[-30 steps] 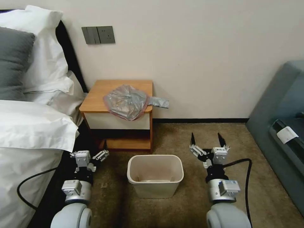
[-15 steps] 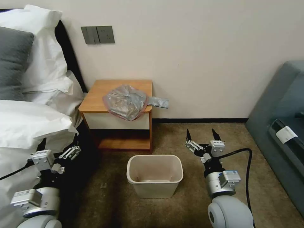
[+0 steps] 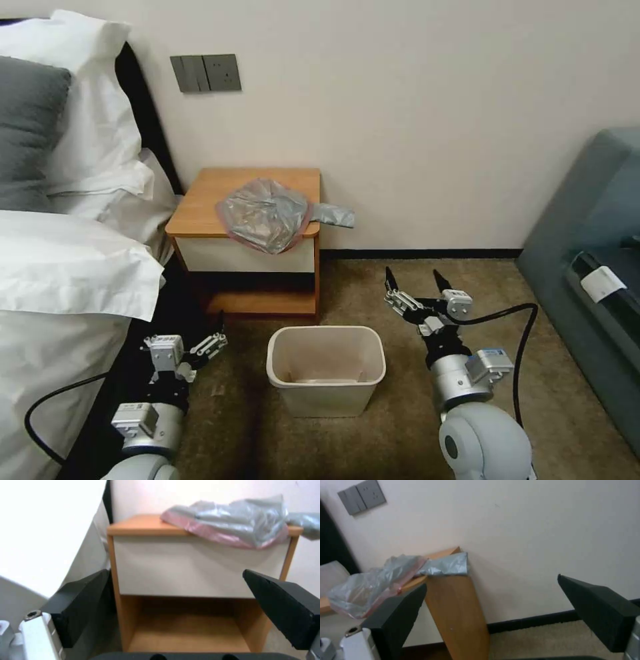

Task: Pick up the garbage bag from the table and place it over the trash can.

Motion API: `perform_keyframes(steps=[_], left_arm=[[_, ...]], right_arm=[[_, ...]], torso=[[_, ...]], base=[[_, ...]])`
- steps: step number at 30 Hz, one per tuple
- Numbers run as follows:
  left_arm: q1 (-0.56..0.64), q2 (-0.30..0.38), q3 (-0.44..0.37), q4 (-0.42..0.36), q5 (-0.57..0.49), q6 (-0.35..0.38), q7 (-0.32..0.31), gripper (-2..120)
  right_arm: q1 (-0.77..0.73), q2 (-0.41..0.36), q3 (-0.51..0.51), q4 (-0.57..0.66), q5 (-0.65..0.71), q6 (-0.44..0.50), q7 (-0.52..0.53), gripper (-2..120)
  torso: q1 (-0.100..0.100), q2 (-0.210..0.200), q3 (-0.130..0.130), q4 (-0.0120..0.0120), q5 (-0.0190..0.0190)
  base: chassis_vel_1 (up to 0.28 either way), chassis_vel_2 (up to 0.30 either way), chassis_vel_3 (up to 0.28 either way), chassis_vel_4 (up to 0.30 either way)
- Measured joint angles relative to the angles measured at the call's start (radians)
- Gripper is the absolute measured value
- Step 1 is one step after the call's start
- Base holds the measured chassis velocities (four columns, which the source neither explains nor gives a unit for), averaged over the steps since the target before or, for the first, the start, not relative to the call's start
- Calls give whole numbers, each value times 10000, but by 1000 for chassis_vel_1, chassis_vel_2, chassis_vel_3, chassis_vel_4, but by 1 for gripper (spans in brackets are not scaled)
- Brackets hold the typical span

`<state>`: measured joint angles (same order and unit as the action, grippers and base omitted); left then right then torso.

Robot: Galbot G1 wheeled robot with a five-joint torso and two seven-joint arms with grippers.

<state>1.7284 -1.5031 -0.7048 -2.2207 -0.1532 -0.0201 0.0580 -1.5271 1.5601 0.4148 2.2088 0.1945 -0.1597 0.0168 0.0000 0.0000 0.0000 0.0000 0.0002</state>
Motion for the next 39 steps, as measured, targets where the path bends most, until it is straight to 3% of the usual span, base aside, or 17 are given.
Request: perform_keyframes(steps=[4, 5, 6, 8, 11, 12, 15, 16, 19, 27, 32, 37, 39], left_arm=[[-35, 34, -41, -94, -7, 78, -4, 100], [-41, 41, -44, -118, -7, 93, -4, 100], [-43, 52, -47, -161, -7, 113, -4, 100], [-42, 53, -47, -170, -7, 114, -4, 100], [-20, 98, -47, -372, -7, 157, 6, 100], [-20, 98, -47, -372, -7, 157, 6, 100], [-12, 113, -34, -435, -7, 165, 18, 100], [-12, 113, -34, -435, -7, 165, 18, 100], [4, 112, -20, -438, -7, 164, 24, 100], [-27, 150, -42, -450, -7, 160, 24, 100], [-21, 160, -25, -452, -7, 149, 27, 100], [15, 172, -48, -453, -8, 110, 27, 100], [20, 204, -64, -444, -8, 38, 61, 100]], right_arm=[[140, 10, -29, -208, 291, -2, -40, 100], [221, 22, -58, -279, 690, -31, -40, 100], [456, 57, -119, -429, 1939, -235, 26, 100], [514, 66, -127, -465, 2230, -293, 43, 100], [1843, 119, -142, -1190, 7283, -1239, 960, 100], [1843, 119, -142, -1190, 7283, -1239, 960, 100], [3121, 113, -28, -1989, 10504, -1602, 1525, 100], [3121, 113, -28, -1989, 10504, -1602, 1525, 100], [4233, 169, 18, -3074, 12412, -1778, 1501, 100], [5524, 470, -70, -5156, 12852, -1819, 1428, 100], [6311, 475, -103, -6607, 12372, -1603, 1047, 100], [6657, 476, -124, -7240, 11914, -1551, 630, 98], [6834, 478, -130, -7549, 11725, -1459, 384, 88]], torso=[[0, 0, 0, -1, -2], [0, 0, 0, 0, -2], [0, 0, 0, 0, -3], [0, 0, 0, 0, -3], [0, 0, 0, 0, -2], [0, 0, 0, 0, -2], [0, 0, 1, 1, -4], [0, 0, 1, 1, -4], [0, 0, 1, 1, -3], [1, -1, 1, 1, -2], [1, 0, 1, 0, -3], [1, -1, 1, 1, -3], [0, -1, 1, 0, -3]], base=[[0, 0, 0, 0], [0, 0, 0, 0], [0, 0, 0, 0], [0, 0, 0, 0], [0, 0, 0, 0], [0, 0, 0, 0], [0, 0, 0, 0], [0, 0, 0, 0], [0, 0, 0, 0], [0, 0, 0, 0], [0, 0, 0, 0], [0, 0, 0, 0], [0, 0, 0, 0]])
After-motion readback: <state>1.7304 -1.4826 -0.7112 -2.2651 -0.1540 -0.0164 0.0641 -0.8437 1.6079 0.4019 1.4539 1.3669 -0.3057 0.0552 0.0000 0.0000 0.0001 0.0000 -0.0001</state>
